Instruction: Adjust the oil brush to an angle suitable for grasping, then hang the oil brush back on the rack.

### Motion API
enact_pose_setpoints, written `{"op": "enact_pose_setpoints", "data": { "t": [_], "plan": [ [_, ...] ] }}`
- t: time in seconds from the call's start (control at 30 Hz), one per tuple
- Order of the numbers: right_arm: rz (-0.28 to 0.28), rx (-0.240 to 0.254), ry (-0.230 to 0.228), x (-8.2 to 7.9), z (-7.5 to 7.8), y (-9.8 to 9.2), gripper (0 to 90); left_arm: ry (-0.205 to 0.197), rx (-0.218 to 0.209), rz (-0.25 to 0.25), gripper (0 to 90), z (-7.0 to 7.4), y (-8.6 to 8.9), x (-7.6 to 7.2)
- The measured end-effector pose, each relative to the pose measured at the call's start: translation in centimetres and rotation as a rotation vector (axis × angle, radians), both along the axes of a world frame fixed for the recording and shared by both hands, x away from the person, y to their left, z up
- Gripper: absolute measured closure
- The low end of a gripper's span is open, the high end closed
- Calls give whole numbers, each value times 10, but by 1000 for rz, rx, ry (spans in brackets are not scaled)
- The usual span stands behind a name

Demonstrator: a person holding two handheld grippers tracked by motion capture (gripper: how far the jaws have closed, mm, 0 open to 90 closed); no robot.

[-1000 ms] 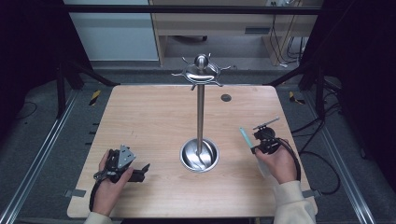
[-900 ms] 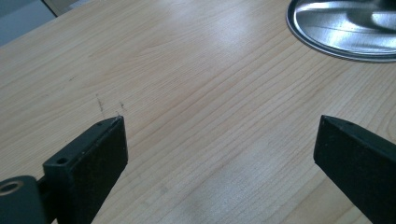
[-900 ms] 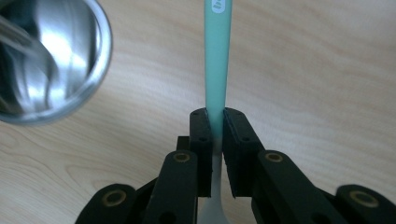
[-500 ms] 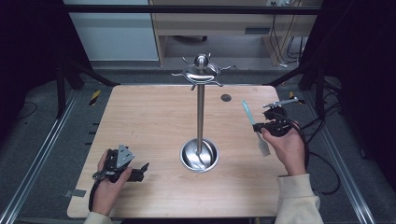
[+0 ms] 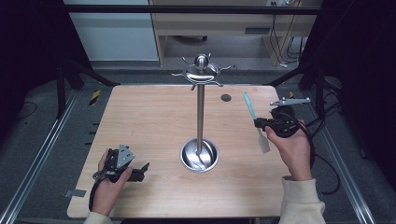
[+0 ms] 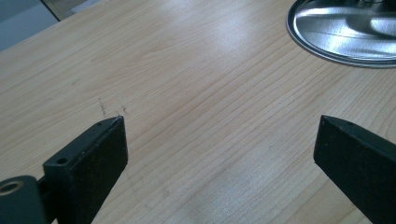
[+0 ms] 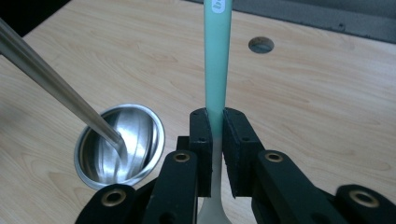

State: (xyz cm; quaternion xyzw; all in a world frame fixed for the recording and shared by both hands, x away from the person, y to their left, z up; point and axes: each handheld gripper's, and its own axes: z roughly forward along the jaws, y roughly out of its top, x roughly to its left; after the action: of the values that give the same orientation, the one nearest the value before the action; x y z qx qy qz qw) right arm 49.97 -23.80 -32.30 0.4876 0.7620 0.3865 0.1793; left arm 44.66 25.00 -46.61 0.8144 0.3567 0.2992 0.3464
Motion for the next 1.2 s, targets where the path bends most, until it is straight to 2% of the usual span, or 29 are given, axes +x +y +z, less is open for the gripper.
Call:
{"op": "enact_pose_setpoints", "data": {
  "t": [0.07,0.1,0.13,0.23,0.27,0.47,0.57,0.67,0.9,1.2],
  "plan": [
    [4,15,-14,-4,6,-1,826,1,0,0,25,0,0,0],
    [7,24,-42,-8,12,-2,827,2,1,0,25,0,0,0],
    [7,24,-42,-8,12,-2,827,2,1,0,25,0,0,0],
    [27,57,-99,-18,25,-6,826,-1,-1,0,25,0,-1,0],
    [27,57,-99,-18,25,-6,826,-1,0,-1,25,0,-1,0],
    [63,121,-187,-32,41,-6,826,-3,0,1,25,0,0,0],
    [75,132,-203,-34,43,-5,826,-4,-3,6,25,1,1,0],
    [97,152,-240,-37,47,-3,826,-7,-5,8,25,1,2,0],
    [128,179,-280,-43,52,1,826,-13,-7,11,25,2,2,-1],
    [160,188,-312,-48,57,9,827,-16,-9,13,25,2,1,-1]
  ]
}}
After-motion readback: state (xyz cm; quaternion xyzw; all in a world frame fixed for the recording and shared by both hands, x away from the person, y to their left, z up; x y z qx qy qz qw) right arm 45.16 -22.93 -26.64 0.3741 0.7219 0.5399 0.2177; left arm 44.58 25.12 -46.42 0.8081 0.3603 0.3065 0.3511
